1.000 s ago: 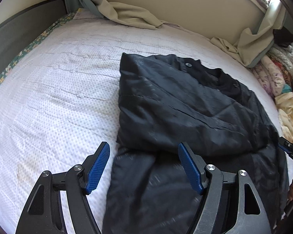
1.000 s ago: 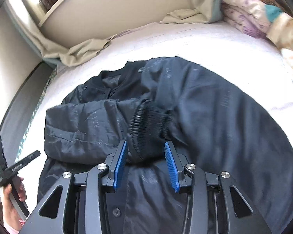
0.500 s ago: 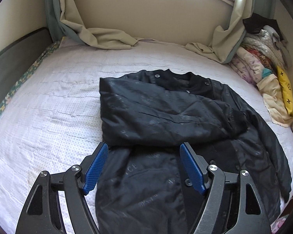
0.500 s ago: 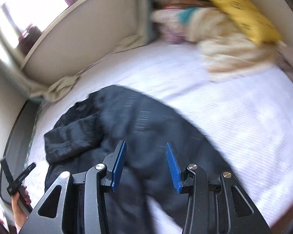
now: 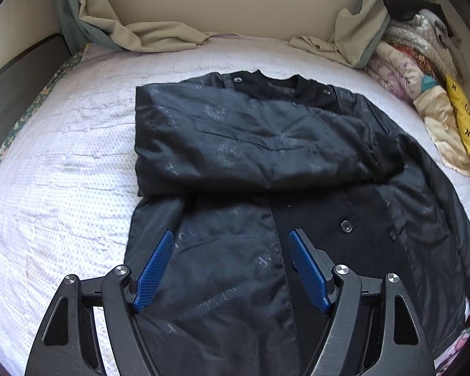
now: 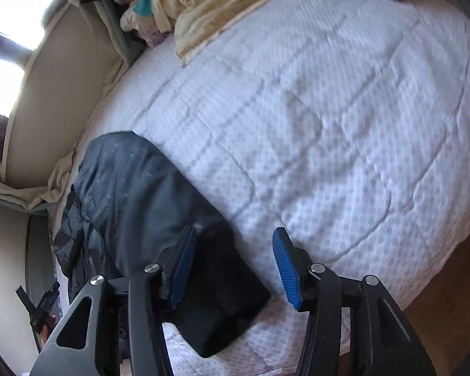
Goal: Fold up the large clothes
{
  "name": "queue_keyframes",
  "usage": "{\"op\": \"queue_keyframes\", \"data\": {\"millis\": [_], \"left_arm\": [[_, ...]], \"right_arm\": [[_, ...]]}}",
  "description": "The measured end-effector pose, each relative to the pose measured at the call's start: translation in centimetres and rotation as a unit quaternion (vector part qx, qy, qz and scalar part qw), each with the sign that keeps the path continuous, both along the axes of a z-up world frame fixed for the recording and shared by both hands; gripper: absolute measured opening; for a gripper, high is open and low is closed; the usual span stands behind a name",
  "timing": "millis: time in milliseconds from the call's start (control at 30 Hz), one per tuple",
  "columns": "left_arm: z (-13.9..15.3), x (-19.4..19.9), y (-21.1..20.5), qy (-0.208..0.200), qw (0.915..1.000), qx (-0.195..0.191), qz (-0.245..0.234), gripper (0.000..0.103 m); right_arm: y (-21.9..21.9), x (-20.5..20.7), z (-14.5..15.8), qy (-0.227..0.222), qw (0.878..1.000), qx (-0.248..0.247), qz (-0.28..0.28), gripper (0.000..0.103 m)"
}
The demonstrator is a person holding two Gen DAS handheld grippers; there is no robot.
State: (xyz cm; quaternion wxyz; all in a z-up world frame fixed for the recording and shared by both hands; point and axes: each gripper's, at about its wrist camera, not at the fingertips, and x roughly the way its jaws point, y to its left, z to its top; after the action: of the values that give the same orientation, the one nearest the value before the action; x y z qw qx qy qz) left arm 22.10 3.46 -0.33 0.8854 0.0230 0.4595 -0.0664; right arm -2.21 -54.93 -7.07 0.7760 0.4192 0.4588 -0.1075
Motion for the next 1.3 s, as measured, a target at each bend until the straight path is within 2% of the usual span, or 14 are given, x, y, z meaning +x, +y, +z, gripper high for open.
{"op": "queue_keyframes", "data": {"millis": [233, 300, 367, 400, 467, 600, 767, 900, 967, 1100, 1200, 1300], "left_arm": [[-0.1, 0.1, 0.3, 0.002, 1.0, -0.006, 0.004, 0.08], [-0.1, 0.2, 0.5, 0.003, 0.9999, -0.009, 0.008, 0.08], [-0.1, 0.2, 0.6, 0.004, 0.9999, -0.009, 0.01, 0.08], [-0.1, 0.2, 0.6, 0.004, 0.9999, -0.008, 0.01, 0.08], [-0.1, 0.1, 0.7, 0.004, 0.9999, -0.007, 0.01, 0.08], [0.0, 0.1, 0.8, 0.001, 0.9999, -0.004, 0.013, 0.08], [0.5, 0.1, 1.1, -0.004, 0.9999, -0.005, 0.014, 0.08], [1.5, 0.1, 1.7, -0.016, 0.9996, -0.013, 0.018, 0.08], [1.9, 0.1, 1.9, -0.023, 0.9994, -0.014, 0.021, 0.08], [2.7, 0.1, 2.4, -0.033, 0.999, -0.02, 0.023, 0.08], [3.2, 0.3, 2.9, -0.036, 0.9986, -0.03, 0.026, 0.08], [3.7, 0.4, 3.5, -0.041, 0.9979, -0.038, 0.033, 0.08]], "right_arm": [[0.4, -0.8, -1.6, -0.049, 0.998, 0.039, 0.003, 0.052], [0.6, -0.5, -1.8, -0.053, 0.997, 0.054, 0.011, 0.043], [0.8, -0.5, -2.3, -0.058, 0.995, 0.076, 0.019, 0.029], [0.9, -0.5, -2.4, -0.062, 0.994, 0.084, 0.02, 0.027], [1.1, -0.5, -2.6, -0.066, 0.993, 0.097, 0.023, 0.018], [1.5, -0.6, -1.4, -0.066, 0.994, 0.078, 0.029, 0.006], [2.5, 0.5, 4.3, -0.088, 0.996, 0.01, 0.027, 0.005], [5.0, 3.1, 11.5, -0.151, 0.987, -0.032, 0.04, 0.005], [7.1, 5.3, 15.2, -0.187, 0.979, -0.051, 0.058, 0.005], [14.1, 11.0, 22.0, -0.255, 0.956, -0.065, 0.126, 0.005], [20.6, 15.5, 24.8, -0.279, 0.939, -0.067, 0.191, 0.004], [27.2, 19.8, 25.8, -0.288, 0.923, -0.064, 0.247, 0.004]]}}
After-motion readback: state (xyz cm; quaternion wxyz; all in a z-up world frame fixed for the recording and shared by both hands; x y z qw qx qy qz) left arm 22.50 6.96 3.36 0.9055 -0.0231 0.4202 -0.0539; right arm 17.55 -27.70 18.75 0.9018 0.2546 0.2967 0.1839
